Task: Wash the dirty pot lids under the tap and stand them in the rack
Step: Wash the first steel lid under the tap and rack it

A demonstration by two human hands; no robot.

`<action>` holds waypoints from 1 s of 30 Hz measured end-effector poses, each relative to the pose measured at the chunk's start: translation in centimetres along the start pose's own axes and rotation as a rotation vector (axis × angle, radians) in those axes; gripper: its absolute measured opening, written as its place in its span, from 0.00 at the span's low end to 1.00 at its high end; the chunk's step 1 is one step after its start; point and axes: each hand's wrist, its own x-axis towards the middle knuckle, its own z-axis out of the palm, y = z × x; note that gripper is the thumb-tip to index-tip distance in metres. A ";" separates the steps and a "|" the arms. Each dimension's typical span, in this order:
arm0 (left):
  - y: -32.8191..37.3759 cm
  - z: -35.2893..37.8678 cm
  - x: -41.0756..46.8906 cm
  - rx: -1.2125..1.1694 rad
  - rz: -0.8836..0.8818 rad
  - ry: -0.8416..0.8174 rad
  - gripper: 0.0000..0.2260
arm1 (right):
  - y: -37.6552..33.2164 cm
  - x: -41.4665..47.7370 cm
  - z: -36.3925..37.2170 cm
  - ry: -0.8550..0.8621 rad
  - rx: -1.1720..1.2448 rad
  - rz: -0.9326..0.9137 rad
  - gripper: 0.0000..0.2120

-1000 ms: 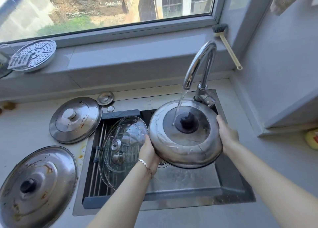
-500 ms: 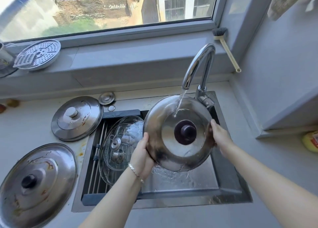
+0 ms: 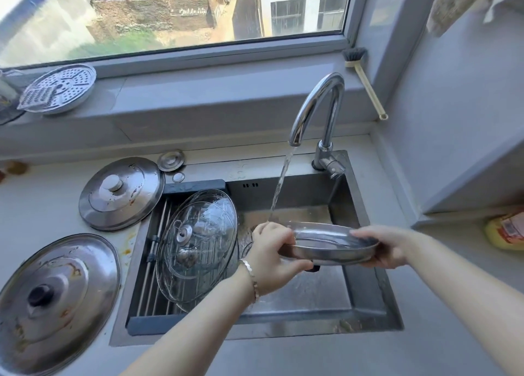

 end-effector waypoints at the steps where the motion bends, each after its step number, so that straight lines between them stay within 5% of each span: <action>1: -0.2 -0.1 -0.3 0.009 0.058 0.002 0.17 | 1.0 0.9 0.0 0.022 0.010 -0.021 0.09; 5: -1.3 -0.8 -1.1 -0.044 0.008 0.176 0.07 | 4.7 2.8 2.0 0.018 0.184 -0.137 0.12; 7: -0.9 -1.3 -1.1 -0.223 -0.230 0.311 0.16 | 6.0 3.4 3.4 -0.007 0.295 -0.218 0.19; 9: -1.1 -1.8 -0.6 -0.559 -0.552 0.304 0.29 | 6.7 3.8 4.9 -0.034 0.390 -0.304 0.16; 12: -3.0 -1.9 0.0 -0.812 -0.762 0.292 0.27 | 6.0 3.7 6.2 -0.011 0.440 -0.464 0.07; 17: -4.8 -0.4 0.9 -1.184 -1.027 0.329 0.18 | 1.5 -0.5 5.4 0.204 0.126 -0.812 0.21; 20: -4.6 1.7 1.2 -1.337 -1.188 0.169 0.28 | -0.7 -3.8 4.7 0.284 -0.114 -0.930 0.10; 23: -3.8 3.3 1.7 -1.263 -1.261 0.178 0.23 | -2.0 -5.0 3.7 0.332 -0.270 -0.921 0.04; 25: -3.8 3.8 1.7 -1.058 -1.254 0.276 0.16 | -2.3 -4.7 2.7 0.349 -0.314 -0.822 0.09; 30: -5.2 1.8 0.8 -0.501 -1.100 0.391 0.17 | -3.3 -0.5 0.5 0.477 -0.275 -0.701 0.22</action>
